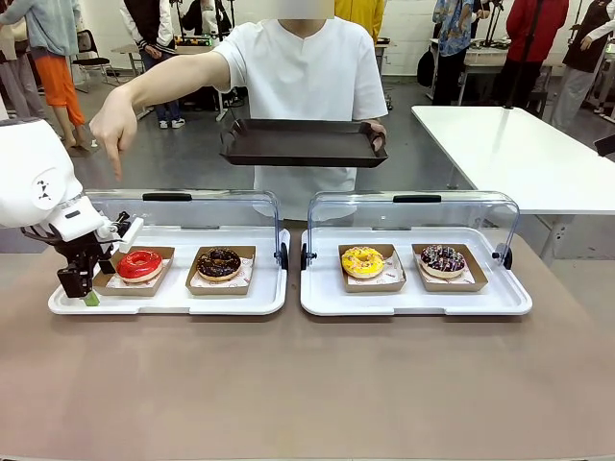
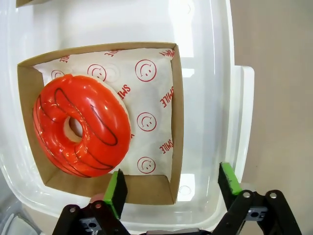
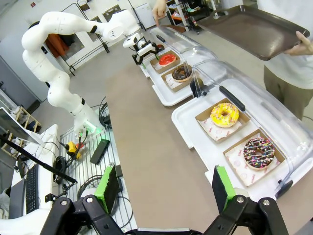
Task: Provide the desired donut to the person.
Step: Pick up and lift the Paper togo box containing the Donut pointed at by the person.
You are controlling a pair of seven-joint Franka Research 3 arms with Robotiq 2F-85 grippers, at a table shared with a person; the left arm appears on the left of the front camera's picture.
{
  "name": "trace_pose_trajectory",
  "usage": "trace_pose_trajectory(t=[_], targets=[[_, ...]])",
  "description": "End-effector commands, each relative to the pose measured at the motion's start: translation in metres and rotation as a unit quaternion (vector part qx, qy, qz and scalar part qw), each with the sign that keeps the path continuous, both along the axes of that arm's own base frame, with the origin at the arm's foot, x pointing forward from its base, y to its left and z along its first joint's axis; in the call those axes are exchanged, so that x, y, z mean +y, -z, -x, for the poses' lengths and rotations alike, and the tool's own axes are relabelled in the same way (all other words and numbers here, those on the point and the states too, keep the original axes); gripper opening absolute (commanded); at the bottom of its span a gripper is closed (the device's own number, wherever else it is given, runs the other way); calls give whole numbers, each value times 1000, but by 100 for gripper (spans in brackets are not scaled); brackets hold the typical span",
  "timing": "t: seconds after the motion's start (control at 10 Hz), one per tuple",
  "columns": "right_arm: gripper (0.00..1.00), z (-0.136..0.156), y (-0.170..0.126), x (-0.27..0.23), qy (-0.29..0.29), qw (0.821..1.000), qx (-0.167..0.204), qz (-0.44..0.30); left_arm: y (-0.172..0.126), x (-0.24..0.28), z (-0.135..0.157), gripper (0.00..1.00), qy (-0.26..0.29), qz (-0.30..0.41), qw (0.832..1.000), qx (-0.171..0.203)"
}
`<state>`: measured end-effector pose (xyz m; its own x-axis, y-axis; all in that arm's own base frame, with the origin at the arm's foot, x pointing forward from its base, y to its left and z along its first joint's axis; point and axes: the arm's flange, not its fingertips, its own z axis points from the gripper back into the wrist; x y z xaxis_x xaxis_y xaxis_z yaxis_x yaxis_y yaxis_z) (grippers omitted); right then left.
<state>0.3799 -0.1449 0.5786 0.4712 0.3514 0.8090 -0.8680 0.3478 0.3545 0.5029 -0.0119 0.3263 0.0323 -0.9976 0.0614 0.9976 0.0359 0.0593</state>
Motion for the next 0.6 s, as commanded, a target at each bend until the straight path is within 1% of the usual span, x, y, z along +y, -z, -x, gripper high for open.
trace_pose_trajectory(t=[0.0,0.1,0.2,0.4,0.5], targets=[[100,0,0,-1,-1,1000,1,-2,4,3,-4,46,20,8,1000,-12],[100,0,0,-1,-1,1000,1,-2,3,4,-4,37,20,8,1000,-13],[100,0,0,-1,-1,1000,1,-2,2,4,-4,0,20,9,1000,-12],[100,0,0,-1,-1,1000,1,-2,1,4,-4,0,19,9,1000,-11],[100,0,0,-1,-1,1000,1,-2,1,4,-5,12,19,9,1000,-10]])
